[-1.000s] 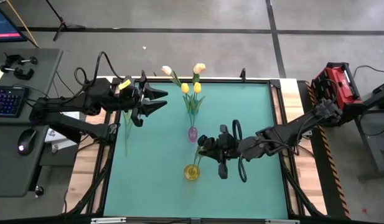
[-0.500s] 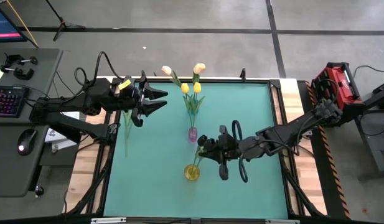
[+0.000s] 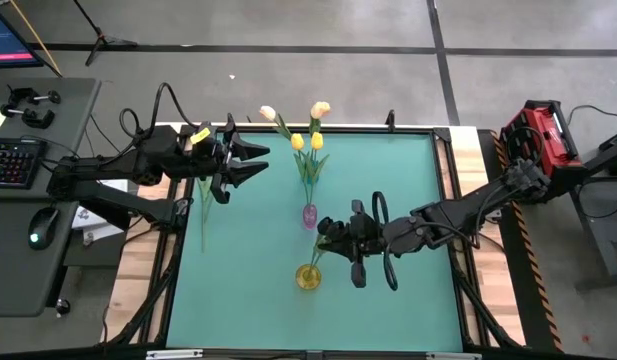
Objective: Sort flowers into vase by color
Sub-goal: Put the bottom black flower into the yellow vase
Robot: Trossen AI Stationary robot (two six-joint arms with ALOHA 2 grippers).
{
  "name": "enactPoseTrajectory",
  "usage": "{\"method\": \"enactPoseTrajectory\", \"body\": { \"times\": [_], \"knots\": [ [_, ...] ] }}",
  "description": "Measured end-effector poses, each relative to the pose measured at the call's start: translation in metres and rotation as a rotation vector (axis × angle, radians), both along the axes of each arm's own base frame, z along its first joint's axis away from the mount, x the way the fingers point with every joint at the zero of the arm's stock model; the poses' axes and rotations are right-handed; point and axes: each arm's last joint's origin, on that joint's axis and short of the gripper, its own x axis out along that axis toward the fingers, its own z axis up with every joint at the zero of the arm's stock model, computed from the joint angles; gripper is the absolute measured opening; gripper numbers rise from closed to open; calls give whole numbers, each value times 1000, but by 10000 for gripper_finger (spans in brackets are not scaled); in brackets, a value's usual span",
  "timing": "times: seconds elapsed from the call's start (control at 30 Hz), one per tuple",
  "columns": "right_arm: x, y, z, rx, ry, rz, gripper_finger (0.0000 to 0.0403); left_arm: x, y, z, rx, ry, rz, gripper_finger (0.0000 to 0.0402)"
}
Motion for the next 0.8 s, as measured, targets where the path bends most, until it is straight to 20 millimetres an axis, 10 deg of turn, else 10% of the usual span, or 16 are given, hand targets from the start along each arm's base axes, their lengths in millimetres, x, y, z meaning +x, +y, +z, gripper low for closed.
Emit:
{"method": "enactPoseTrajectory", "body": {
  "times": [0.8],
  "knots": [
    [1, 0, -12, 1, 99, 45, 5, 0, 0, 0, 0, 0, 0, 170]
  ]
}}
